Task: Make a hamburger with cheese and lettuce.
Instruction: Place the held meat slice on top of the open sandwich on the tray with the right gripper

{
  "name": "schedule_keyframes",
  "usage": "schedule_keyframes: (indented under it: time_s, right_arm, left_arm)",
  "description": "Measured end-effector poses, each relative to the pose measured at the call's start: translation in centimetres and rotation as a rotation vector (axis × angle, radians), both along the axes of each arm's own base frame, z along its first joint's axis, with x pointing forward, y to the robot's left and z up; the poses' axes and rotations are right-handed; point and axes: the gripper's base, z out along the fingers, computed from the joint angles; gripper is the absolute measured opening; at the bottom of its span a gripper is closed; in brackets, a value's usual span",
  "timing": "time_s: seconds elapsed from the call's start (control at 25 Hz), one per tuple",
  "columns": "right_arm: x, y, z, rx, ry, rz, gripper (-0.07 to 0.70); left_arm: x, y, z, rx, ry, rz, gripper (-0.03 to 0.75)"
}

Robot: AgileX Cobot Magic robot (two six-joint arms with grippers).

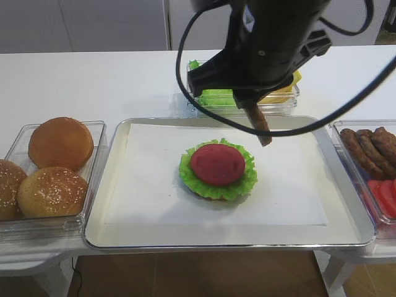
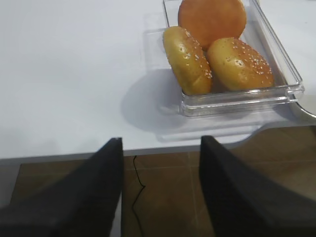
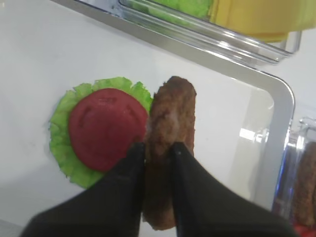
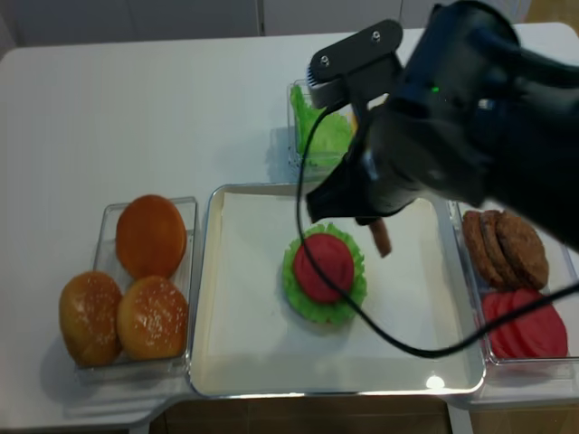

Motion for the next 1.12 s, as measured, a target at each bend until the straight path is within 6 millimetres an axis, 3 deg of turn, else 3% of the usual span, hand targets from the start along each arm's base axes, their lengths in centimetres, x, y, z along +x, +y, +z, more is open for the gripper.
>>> schedule_keyframes:
  time_s: [0.24,0.64,1.12]
  right_arm:
    - [1.3,1.5,-2.3,-0.049,0.04,0.013,0.12]
    - [1.7,2.7,-4.6,-0.078,0.107,0.041,0.119]
    - [1.8,2.8,-4.5,-0.067,0.092,0.049,0.119]
  left_arm:
    - [0.0,0.0,0.0,0.0,0.0,0.0,0.37]
    - [0.0,0.0,0.0,0.0,0.0,0.0,0.37]
    - [0.0,0.0,0.0,0.0,0.0,0.0,0.37]
